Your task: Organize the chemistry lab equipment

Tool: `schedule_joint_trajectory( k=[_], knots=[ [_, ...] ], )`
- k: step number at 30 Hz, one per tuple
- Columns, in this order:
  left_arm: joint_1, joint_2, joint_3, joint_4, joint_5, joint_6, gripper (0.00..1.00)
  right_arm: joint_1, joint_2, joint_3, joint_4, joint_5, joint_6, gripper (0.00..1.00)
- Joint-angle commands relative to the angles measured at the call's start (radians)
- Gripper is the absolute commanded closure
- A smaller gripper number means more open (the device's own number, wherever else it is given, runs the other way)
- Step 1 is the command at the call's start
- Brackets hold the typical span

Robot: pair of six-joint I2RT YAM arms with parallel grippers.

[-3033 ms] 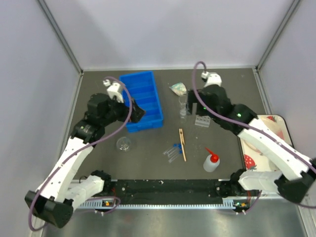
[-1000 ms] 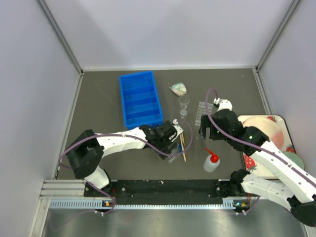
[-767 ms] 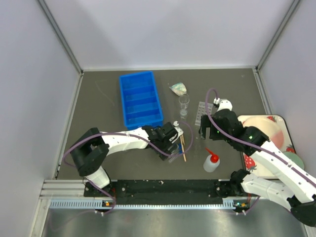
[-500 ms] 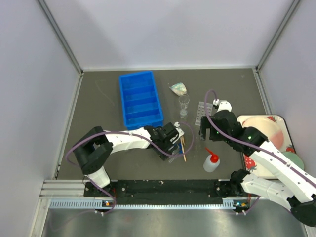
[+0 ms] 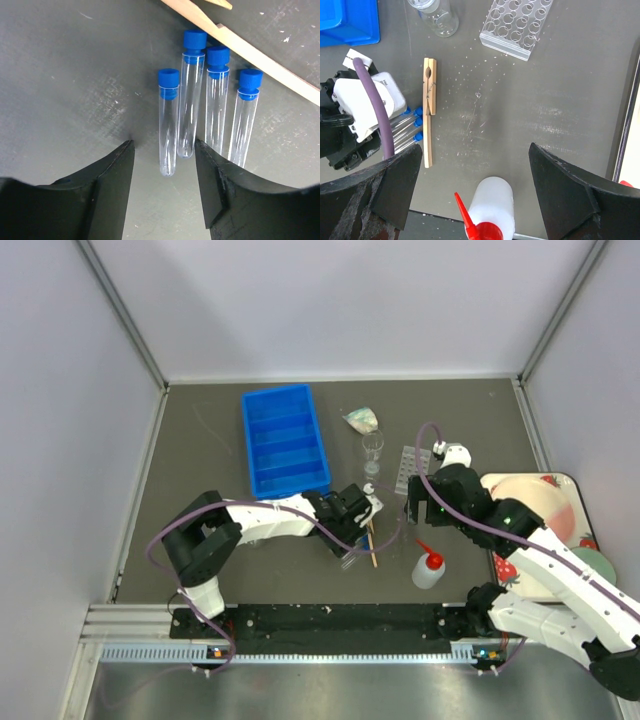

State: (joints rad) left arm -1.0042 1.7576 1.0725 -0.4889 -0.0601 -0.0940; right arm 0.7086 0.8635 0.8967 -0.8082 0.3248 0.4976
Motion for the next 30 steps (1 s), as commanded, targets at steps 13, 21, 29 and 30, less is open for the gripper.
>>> schedule_joint_trajectory(
  k=[13, 21, 29, 30],
  knots=[
    [-0.002, 0.016, -0.029, -0.005, -0.021, 0.002, 0.58, -0.006, -0.003, -0.001, 0.021, 0.014, -0.001, 0.11],
    [-0.002, 0.003, -0.036, -0.039, -0.038, -0.021, 0.49, -0.006, -0.001, 0.001, 0.021, -0.004, 0.009, 0.11],
    [-0.002, -0.004, -0.043, -0.059, -0.03, -0.026, 0.45, -0.006, -0.001, 0.004, 0.021, -0.013, 0.009, 0.11],
    [-0.002, -0.007, -0.045, -0.06, -0.03, -0.024, 0.45, -0.005, 0.0, 0.005, 0.021, -0.015, 0.009, 0.11]
  ],
)
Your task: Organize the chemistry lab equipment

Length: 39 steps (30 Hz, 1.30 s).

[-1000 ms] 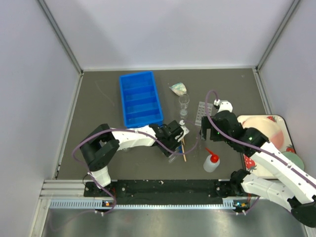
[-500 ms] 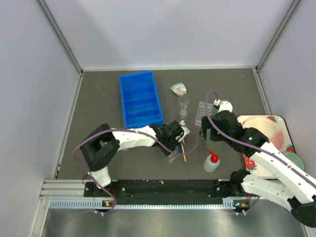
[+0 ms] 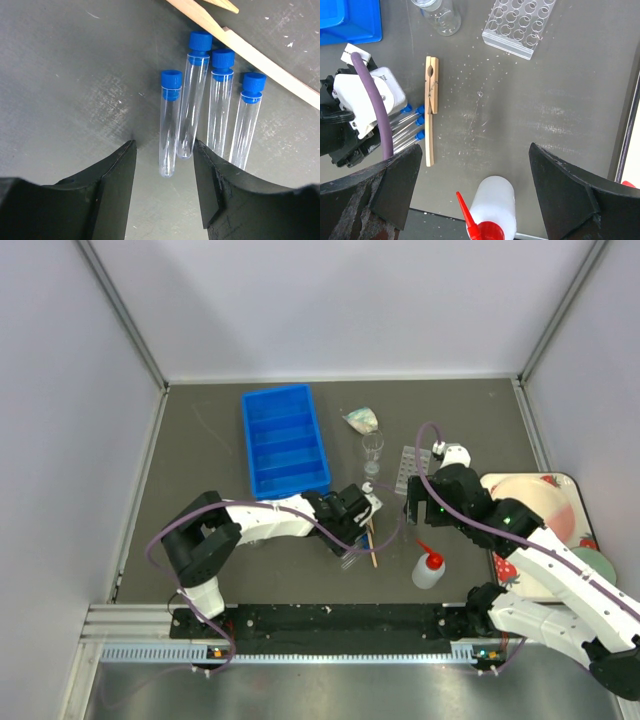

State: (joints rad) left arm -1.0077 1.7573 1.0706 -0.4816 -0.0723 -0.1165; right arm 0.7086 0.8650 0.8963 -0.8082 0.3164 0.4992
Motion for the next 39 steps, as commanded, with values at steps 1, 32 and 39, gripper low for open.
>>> schedule_joint_trajectory(
  k=[1, 32, 39],
  knots=[
    [0.001, -0.01, -0.049, -0.069, -0.017, -0.003, 0.45, -0.006, -0.003, 0.007, 0.021, -0.007, 0.009, 0.11],
    [0.037, -0.012, -0.063, -0.094, -0.053, 0.001, 0.72, -0.006, -0.029, -0.016, 0.023, -0.005, 0.012, 0.11],
    [0.04, -0.007, -0.058, -0.097, -0.06, 0.001, 0.76, -0.006, -0.03, -0.017, 0.023, -0.004, 0.012, 0.11]
  ],
)
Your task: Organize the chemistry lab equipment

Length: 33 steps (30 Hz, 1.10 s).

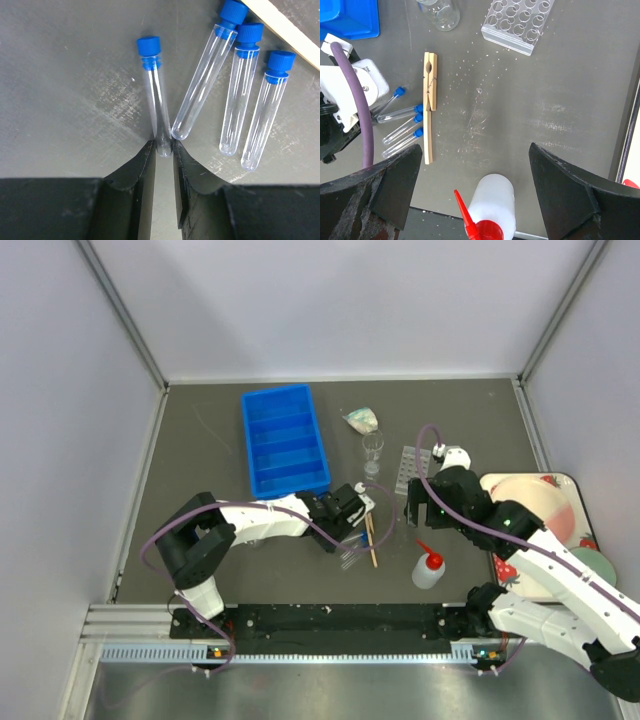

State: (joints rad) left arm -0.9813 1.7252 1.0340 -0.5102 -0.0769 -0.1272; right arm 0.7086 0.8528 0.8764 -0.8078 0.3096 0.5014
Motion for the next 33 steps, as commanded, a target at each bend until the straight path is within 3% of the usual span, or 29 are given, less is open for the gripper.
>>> schedule_joint_trajectory(
  k=[1, 11, 20, 33],
  knots=[
    [0.015, 0.027, -0.022, -0.067, -0.057, 0.012, 0.77, -0.006, -0.018, 0.003, 0.024, 0.003, 0.009, 0.11],
    [0.016, -0.009, 0.035, -0.1, -0.103, 0.008, 1.0, -0.006, 0.009, -0.011, 0.038, -0.015, 0.0, 0.11],
    [0.015, -0.121, 0.101, -0.166, -0.083, 0.0, 1.0, -0.008, 0.011, 0.002, 0.051, -0.107, -0.034, 0.11],
    [0.016, -0.456, 0.116, -0.197, 0.196, 0.008, 1.0, -0.006, -0.046, 0.09, 0.105, -0.601, -0.13, 0.12]
  ],
)
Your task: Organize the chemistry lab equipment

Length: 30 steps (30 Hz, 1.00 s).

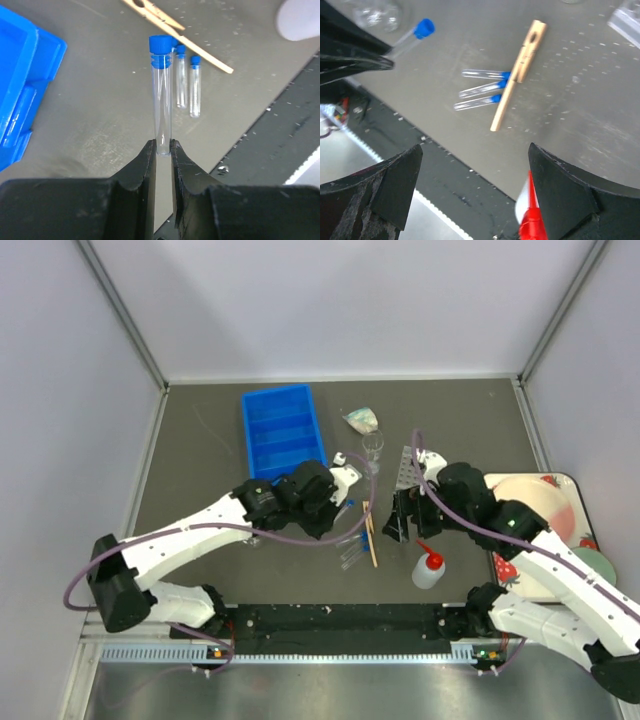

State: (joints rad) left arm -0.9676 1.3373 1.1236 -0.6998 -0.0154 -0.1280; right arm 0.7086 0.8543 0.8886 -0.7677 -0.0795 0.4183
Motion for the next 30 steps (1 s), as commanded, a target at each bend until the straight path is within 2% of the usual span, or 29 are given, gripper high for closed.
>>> schedule_joint_trajectory(
  k=[1, 11, 15, 24, 27, 28, 30],
  knots=[
    [0.003, -0.079, 0.027, -0.001, 0.188, 0.013, 1.0, -0.006, -0.046, 0.098, 0.07, -0.235, -0.049, 0.13],
    [0.003, -0.222, -0.033, 0.1, 0.485, 0.024, 1.0, -0.005, 0.023, 0.15, 0.183, -0.482, -0.001, 0.18],
    [0.004, -0.279, -0.054, 0.137, 0.574, 0.008, 1.0, -0.004, 0.029, 0.142, 0.214, -0.488, 0.013, 0.19],
    [0.004, -0.323, -0.084, 0.194, 0.611, -0.007, 1.0, 0.006, 0.043, 0.138, 0.292, -0.552, 0.06, 0.25],
    [0.006, -0.323, -0.085, 0.204, 0.617, -0.01, 1.0, 0.02, 0.049, 0.135, 0.318, -0.565, 0.077, 0.3],
    [0.006, -0.323, -0.084, 0.207, 0.618, -0.012, 1.0, 0.022, 0.052, 0.135, 0.323, -0.568, 0.079, 0.39],
    [0.007, -0.322, -0.085, 0.207, 0.608, -0.01, 1.0, 0.035, 0.051, 0.133, 0.332, -0.574, 0.091, 0.44]
  ],
)
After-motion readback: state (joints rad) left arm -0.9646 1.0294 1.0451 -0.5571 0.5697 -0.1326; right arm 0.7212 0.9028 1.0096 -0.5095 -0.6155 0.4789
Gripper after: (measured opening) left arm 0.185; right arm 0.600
